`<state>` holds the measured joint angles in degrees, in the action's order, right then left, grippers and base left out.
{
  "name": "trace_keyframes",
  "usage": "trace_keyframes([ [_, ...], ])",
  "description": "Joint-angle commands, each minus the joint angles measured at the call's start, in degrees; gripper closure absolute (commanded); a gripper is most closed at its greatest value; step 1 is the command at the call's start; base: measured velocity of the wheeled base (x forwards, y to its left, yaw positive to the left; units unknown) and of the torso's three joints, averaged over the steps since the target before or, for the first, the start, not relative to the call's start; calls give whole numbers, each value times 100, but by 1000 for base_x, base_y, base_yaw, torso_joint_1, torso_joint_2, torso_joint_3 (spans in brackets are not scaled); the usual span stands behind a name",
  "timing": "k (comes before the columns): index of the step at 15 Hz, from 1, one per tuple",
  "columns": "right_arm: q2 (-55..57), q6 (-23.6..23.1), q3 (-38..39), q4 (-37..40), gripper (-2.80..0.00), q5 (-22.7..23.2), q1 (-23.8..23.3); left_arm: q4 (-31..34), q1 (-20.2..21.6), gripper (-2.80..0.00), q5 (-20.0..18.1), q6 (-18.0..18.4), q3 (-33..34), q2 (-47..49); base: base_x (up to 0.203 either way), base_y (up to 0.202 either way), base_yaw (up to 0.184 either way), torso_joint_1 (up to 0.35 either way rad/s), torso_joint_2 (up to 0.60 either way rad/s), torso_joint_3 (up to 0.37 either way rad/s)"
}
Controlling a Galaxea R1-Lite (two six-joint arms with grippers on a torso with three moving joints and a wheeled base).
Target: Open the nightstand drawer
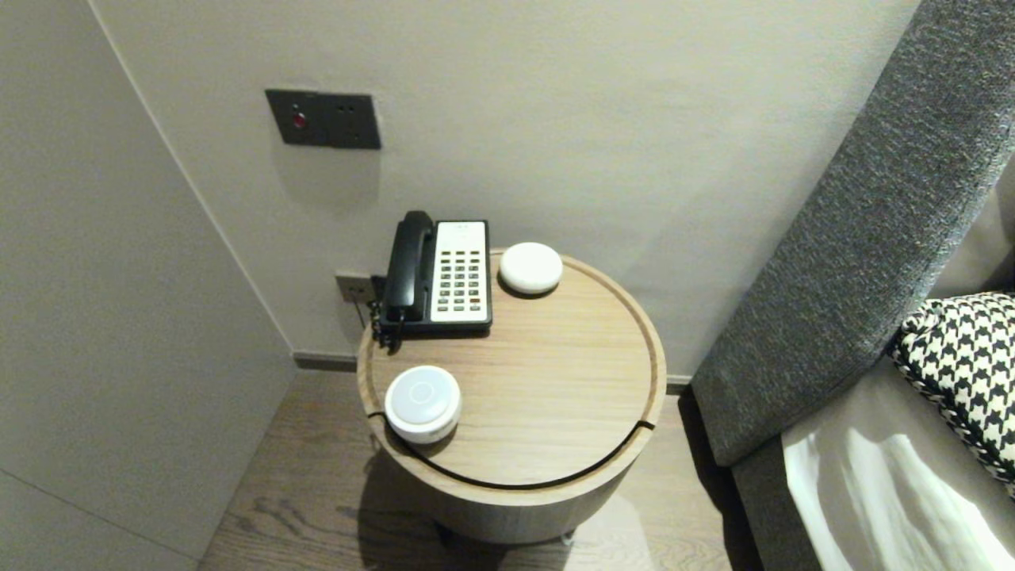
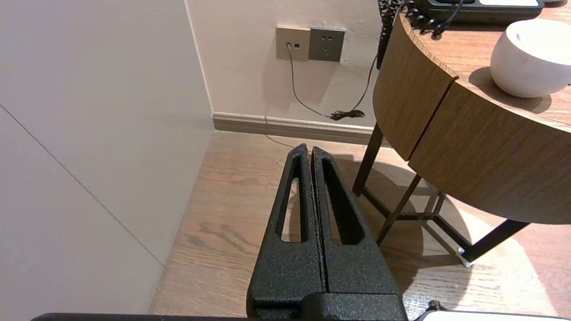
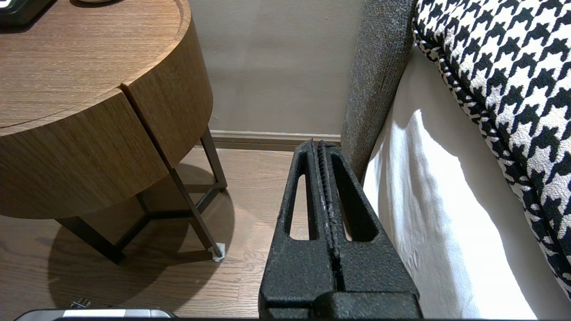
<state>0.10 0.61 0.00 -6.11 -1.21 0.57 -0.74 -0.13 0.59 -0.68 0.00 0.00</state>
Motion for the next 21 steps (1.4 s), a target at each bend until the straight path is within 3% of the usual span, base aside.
trace_keyframes([
  [1, 7, 1, 229, -4, 0, -2, -4, -5, -3, 0, 2, -2, 8, 9, 0, 0, 0, 0, 0, 0],
  [5, 7, 1, 229, -4, 0, -2, -2, -5, -4, 0, 0, 0, 4, 9, 0, 0, 0, 0, 0, 0],
  [8, 7, 1, 229, -4, 0, -2, 4, 444, -3, 0, -12, 172, -188, 70, 0, 0, 0, 0, 0, 0],
  [11, 7, 1, 229, -4, 0, -2, 4, 1007, 1, 0, -245, 297, -1049, 573, 0, 0, 0, 0, 0, 0],
  [14, 9, 1, 229, -4, 0, -1, 4, 1227, -2, 0, -456, 252, -2133, 2052, 0, 0, 0, 0, 0, 0],
  [17, 9, 1, 229, -4, 0, 6, 4, 1318, -9, 0, -619, -52, -3336, 3809, 0, 0, 0, 0, 0, 0],
  [19, 7, 1, 229, -4, 0, -2, 4, 1531, -80, 0, -686, -486, -4349, 5027, 0, 0, 0, 0, 0, 0],
  [21, 7, 1, 229, -4, 0, 0, 4, 2213, -502, 0, -730, -1158, -5604, 6122, 0, 0, 0, 0, 0, 0],
])
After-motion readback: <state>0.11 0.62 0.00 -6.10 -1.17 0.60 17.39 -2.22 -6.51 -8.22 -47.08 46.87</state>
